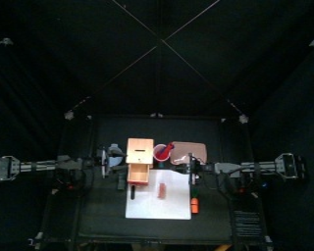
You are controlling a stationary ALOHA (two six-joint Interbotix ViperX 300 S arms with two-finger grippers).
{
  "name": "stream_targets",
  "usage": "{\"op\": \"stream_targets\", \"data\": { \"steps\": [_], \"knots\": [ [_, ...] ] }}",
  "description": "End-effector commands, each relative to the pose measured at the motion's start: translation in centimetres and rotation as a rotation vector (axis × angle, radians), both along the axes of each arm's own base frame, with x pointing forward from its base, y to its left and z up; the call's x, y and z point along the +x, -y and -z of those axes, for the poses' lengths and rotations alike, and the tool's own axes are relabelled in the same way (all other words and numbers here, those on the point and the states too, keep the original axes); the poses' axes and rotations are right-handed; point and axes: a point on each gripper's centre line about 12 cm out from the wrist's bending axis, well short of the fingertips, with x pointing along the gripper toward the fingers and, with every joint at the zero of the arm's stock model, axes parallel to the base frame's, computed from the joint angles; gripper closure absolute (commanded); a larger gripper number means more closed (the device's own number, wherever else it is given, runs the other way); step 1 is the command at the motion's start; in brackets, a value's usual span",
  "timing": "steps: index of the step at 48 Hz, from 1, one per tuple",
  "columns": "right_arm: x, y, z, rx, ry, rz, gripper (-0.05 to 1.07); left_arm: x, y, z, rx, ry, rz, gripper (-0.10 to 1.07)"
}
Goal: Put carrot into open drawer
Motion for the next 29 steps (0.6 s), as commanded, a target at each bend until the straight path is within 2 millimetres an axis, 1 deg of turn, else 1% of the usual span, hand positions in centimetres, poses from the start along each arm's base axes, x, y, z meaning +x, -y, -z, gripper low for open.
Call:
{"op": "stream_targets", "data": {
  "steps": [1, 12, 21, 29],
  "knots": [
    [0.2, 0.1, -0.9, -0.001, 0.032, 0.003, 0.98, 0.2, -0.1, -0.4, 0.011, 0.011, -0.001, 0.04],
    [0.2, 0.0, -0.7, 0.035, 0.026, 0.012, 0.97, 0.1, -0.2, -0.5, 0.010, 0.015, -0.004, 0.04],
    [-0.1, 0.0, -0.2, 0.167, 0.003, 0.069, 0.97, 0.1, -0.1, -0.4, 0.008, 0.013, 0.000, 0.04],
    [-1.0, -1.1, 0.7, 0.278, -0.094, 0.077, 0.97, 0.1, -0.1, -0.4, 0.011, 0.013, 0.001, 0.04]
  ]
}}
